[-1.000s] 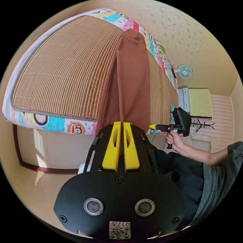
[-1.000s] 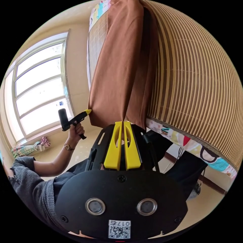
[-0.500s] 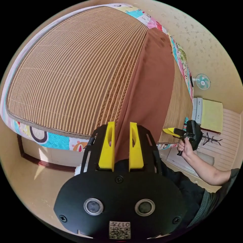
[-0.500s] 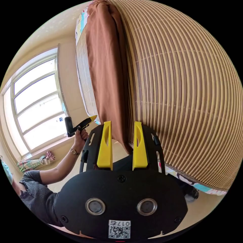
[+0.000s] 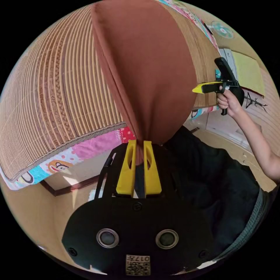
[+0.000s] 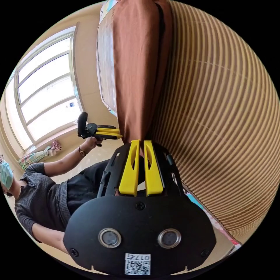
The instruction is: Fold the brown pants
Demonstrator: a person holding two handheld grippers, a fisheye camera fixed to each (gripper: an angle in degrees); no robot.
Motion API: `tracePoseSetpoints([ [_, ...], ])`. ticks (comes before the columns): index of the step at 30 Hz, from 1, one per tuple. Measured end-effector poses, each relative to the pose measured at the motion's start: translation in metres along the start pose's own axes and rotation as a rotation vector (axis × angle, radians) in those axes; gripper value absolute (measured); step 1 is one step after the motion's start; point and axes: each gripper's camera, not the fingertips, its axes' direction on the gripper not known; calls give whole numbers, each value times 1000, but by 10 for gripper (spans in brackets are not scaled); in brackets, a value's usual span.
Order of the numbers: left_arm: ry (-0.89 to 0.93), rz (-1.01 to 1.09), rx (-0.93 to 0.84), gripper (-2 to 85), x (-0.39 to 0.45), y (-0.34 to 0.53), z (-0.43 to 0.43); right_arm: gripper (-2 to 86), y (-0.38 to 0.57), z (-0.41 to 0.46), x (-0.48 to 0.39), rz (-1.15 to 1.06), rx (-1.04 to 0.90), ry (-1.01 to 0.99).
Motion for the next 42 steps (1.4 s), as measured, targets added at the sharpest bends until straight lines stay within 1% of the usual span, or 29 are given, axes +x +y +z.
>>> tracePoseSetpoints([
  [1, -17, 26, -67, 25, 13, -4, 11, 47, 19, -9, 17, 37, 39, -5],
  [2, -13, 10, -60, 21, 15, -5, 14, 51, 28, -14, 26, 61, 71, -17],
  [3, -6, -11, -38, 19, 12, -6, 13, 64, 43, -28, 43, 84, 153, -77],
  [4, 31, -52, 15, 32, 1, -9, 7, 84, 56, -43, 59, 91, 251, -155],
  [6, 154, -117, 144, 62, -23, -15, -9, 106, 65, -63, 78, 93, 381, -232],
  [7, 245, -149, 227, 85, -42, -21, -19, 116, 63, -71, 87, 89, 434, -247],
  [8, 293, -194, 285, 105, -59, -29, -26, 121, 60, -74, 91, 87, 449, -246],
  [11, 300, -260, 403, 110, -88, -52, -49, 136, 30, -73, 102, 69, 458, -255],
  [13, 312, -253, 440, 103, -96, -68, -58, 130, -1, -56, 106, 64, 390, -238],
  [15, 330, -248, 432, 88, -103, -84, -60, 108, -19, -38, 109, 48, 353, -235],
  [17, 389, -258, 430, 65, -109, -94, -57, 90, -27, -20, 116, 41, 340, -301],
  [19, 444, -291, 394, 51, -115, -94, -49, 61, -20, -1, 127, 64, 348, -359],
  [21, 498, -285, 401, 42, -118, -81, -45, 47, -1, 6, 133, 61, 377, -402],
  [24, 614, -178, 476, 38, -109, -41, -53, 36, 44, 11, 131, -30, 418, -511],
  [26, 713, -54, 530, 37, -89, 1, -63, 32, 78, 10, 121, -114, 427, -564],
  [27, 728, -27, 545, 37, -83, 13, -67, 28, 103, 10, 114, -156, 429, -595],
  [29, 778, 64, 603, 36, -58, 67, -80, 25, 144, 11, 103, -211, 439, -644],
  [31, 820, 133, 654, 36, -37, 108, -91, 22, 195, 9, 84, -312, 460, -717],
  [33, 864, 221, 696, 36, -12, 146, -104, 21, 230, 6, 61, -404, 471, -740],
  [35, 880, 335, 754, 37, 26, 191, -128, 20, 263, -2, 32, -504, 487, -730],
  [39, 857, 525, 838, 37, 83, 248, -184, 18, 333, -33, -57, -789, 493, -634],
  [41, 804, 705, 883, 38, 127, 283, -232, 17, 361, -48, -98, -921, 494, -604],
  [42, 792, 756, 899, 38, 139, 291, -245, 16, 378, -59, -125, -1011, 499, -595],
])
